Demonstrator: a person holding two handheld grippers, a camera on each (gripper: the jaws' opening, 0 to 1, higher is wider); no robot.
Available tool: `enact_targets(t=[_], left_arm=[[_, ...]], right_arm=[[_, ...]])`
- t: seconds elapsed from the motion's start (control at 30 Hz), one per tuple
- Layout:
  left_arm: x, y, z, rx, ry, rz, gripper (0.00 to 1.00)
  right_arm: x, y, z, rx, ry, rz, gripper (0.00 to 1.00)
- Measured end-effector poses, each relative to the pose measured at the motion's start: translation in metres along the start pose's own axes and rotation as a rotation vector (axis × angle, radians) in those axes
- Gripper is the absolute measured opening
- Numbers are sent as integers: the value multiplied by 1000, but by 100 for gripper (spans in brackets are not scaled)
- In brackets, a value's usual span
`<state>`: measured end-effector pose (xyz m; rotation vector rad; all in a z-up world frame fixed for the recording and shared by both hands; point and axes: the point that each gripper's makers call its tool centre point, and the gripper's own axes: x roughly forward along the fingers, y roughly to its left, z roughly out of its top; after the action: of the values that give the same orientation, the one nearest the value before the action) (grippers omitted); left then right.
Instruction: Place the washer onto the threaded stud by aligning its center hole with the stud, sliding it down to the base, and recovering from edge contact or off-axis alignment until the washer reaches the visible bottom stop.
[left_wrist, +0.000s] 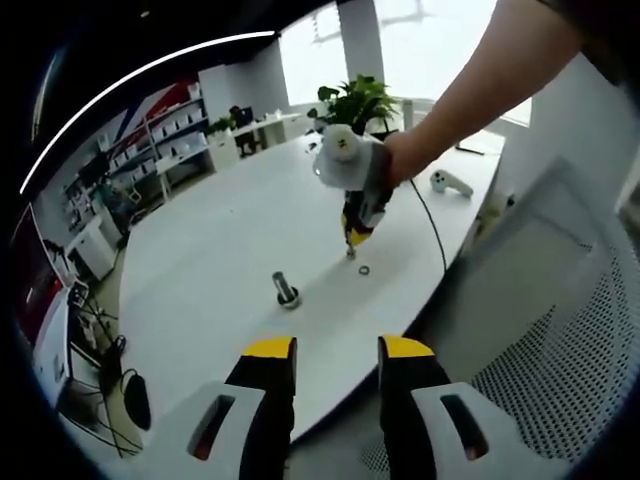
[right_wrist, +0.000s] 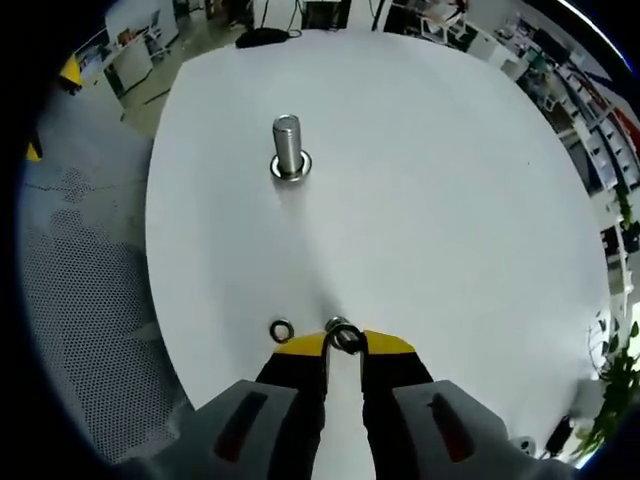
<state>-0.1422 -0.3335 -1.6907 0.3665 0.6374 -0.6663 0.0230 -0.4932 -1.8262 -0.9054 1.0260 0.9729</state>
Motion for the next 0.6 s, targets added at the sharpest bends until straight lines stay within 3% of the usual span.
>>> enact_targets(t=[0.43,0.6], left_arm=[[2,0,-2,-10,17,-7,30],[2,0,-4,-12,26,-7,29]], right_arm=[[15,4,-7,7,49,28,14],[15,3,-6,43,32,38,15]])
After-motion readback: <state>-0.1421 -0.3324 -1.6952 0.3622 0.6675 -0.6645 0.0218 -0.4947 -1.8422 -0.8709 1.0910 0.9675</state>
